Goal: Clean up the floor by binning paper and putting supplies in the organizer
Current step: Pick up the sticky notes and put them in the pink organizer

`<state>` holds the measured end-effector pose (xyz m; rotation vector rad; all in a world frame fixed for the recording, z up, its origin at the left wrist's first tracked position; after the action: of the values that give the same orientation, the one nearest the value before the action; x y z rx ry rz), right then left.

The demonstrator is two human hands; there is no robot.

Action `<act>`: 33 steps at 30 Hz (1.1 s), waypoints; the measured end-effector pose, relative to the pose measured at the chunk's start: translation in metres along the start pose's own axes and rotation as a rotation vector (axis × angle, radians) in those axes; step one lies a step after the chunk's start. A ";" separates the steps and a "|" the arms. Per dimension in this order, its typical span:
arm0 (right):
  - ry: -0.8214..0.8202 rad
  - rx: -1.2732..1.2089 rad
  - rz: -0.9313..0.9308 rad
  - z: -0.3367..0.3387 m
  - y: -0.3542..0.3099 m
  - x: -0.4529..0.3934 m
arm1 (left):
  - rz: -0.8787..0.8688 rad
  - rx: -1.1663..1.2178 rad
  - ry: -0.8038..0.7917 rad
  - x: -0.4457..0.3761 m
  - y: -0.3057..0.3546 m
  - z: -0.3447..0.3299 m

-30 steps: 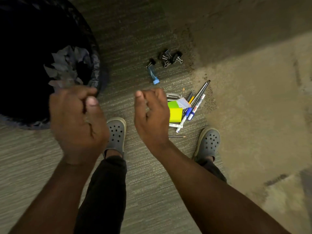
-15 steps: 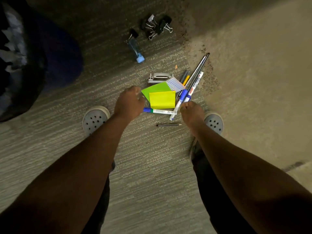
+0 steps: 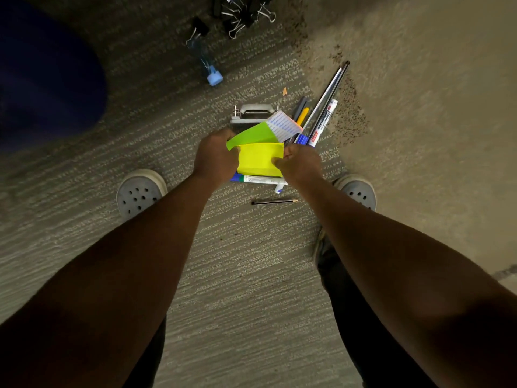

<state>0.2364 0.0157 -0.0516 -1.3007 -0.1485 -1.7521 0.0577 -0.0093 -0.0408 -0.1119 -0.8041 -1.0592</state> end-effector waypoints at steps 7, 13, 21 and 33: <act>0.031 -0.518 0.017 0.036 -0.006 0.025 | 0.230 0.555 -0.062 0.021 -0.023 0.030; 0.109 -0.691 0.048 0.074 -0.016 0.032 | 0.302 0.823 0.028 0.025 -0.025 0.072; -0.242 -0.804 0.103 0.057 -0.061 0.040 | 0.148 0.803 -0.264 0.022 0.000 0.099; 0.049 -0.430 0.316 0.016 -0.085 0.042 | 0.070 0.769 -0.425 0.033 -0.005 0.074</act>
<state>0.1857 0.0482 0.0233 -1.4855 0.4630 -1.5875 0.0222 -0.0028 0.0317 0.2971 -1.5327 -0.6040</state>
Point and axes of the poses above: each hand's wrist, its own x-axis away from the middle knuckle, its own z-axis out of the back of the hand, y = z × x, the point moved 2 cm from there along -x, towards the middle knuckle, and after that the axes turned 14 degrees about -x, right-handed, at the moved point
